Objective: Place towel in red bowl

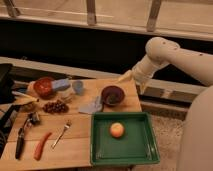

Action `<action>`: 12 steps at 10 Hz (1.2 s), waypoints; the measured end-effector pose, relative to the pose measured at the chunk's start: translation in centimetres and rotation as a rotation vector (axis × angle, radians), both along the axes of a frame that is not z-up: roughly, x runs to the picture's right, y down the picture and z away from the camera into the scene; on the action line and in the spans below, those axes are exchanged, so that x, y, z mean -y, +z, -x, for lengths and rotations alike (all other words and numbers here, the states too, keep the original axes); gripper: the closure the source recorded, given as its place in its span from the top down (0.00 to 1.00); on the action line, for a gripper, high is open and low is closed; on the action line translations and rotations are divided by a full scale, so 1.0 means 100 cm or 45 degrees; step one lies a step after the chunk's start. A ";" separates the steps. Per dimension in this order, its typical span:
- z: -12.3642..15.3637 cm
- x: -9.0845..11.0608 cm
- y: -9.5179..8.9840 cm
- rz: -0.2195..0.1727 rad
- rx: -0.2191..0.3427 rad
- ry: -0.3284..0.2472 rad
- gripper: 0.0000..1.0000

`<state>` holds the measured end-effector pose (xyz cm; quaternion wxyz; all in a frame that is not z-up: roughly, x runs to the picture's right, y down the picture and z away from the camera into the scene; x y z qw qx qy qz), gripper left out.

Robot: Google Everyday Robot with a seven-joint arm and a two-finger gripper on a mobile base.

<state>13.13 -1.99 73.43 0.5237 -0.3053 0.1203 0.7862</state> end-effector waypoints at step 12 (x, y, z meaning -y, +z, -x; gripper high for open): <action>0.097 -0.010 0.064 -0.077 0.068 -0.155 0.80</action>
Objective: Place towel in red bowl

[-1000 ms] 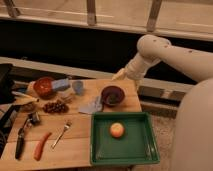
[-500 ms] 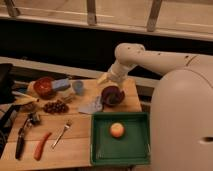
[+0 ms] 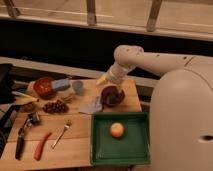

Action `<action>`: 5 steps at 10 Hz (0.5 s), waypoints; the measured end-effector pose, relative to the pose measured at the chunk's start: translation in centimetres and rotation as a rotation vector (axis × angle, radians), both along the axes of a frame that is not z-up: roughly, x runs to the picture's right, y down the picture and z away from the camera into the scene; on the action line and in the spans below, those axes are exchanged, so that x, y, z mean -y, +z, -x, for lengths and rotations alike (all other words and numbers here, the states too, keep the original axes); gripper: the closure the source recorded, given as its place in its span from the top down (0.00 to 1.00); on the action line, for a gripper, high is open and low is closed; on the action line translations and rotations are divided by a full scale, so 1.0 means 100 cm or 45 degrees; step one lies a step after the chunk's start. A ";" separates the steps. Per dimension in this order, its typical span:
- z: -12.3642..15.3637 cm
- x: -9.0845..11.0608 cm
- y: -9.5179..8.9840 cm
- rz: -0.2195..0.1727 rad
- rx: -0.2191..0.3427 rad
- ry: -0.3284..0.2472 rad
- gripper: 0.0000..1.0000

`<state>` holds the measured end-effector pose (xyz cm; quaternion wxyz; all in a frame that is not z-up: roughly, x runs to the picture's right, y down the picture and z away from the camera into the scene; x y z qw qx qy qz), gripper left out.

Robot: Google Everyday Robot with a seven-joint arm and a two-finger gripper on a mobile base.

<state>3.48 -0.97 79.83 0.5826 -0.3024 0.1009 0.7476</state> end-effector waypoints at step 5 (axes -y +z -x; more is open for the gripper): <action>0.028 -0.013 0.009 0.030 0.069 -0.029 0.80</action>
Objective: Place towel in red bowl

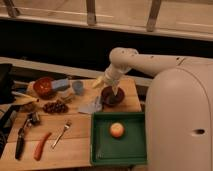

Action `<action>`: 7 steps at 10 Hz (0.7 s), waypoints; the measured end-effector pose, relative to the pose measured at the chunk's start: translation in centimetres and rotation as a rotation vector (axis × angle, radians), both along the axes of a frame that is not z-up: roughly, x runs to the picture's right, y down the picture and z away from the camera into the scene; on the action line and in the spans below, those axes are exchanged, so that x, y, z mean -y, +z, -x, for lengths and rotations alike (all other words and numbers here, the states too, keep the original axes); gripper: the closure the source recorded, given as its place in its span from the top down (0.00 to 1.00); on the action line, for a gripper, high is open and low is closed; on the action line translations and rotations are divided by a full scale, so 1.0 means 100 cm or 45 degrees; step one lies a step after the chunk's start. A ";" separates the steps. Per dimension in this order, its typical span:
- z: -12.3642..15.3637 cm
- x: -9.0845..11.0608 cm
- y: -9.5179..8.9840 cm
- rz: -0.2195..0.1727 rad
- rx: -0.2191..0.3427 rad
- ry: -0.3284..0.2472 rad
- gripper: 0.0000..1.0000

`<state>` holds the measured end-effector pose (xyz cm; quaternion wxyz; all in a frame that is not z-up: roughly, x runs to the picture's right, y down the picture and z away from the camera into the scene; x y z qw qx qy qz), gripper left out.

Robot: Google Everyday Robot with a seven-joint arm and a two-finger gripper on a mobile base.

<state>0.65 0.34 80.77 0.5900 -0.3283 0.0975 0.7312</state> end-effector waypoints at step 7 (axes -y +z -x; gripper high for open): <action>0.063 -0.036 0.002 0.117 0.139 -0.103 0.80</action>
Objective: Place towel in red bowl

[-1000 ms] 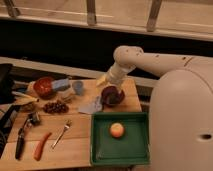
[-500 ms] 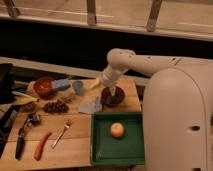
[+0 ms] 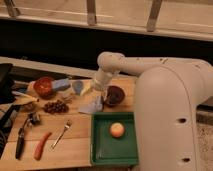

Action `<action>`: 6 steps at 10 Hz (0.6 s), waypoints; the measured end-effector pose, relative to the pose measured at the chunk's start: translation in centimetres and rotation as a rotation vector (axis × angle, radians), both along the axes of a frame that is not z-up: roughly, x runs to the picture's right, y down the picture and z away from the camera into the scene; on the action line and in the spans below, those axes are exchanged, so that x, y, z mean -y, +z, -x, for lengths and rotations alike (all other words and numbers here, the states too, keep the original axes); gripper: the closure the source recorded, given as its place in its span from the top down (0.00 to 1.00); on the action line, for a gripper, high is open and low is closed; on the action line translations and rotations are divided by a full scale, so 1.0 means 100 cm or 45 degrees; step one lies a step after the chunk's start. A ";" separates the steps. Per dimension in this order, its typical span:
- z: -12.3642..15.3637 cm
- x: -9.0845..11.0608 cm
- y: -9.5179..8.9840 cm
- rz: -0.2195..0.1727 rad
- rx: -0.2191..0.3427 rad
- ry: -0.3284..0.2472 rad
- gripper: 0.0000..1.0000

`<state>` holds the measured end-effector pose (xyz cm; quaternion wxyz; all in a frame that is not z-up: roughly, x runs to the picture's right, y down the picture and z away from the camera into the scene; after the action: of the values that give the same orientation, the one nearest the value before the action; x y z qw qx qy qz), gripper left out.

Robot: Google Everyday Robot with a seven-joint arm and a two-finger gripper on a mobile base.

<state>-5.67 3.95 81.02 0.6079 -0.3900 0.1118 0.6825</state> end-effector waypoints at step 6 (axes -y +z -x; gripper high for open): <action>0.004 -0.005 0.003 0.019 0.027 0.007 0.80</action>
<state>-6.07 4.46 81.33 0.6043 -0.4020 0.1092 0.6792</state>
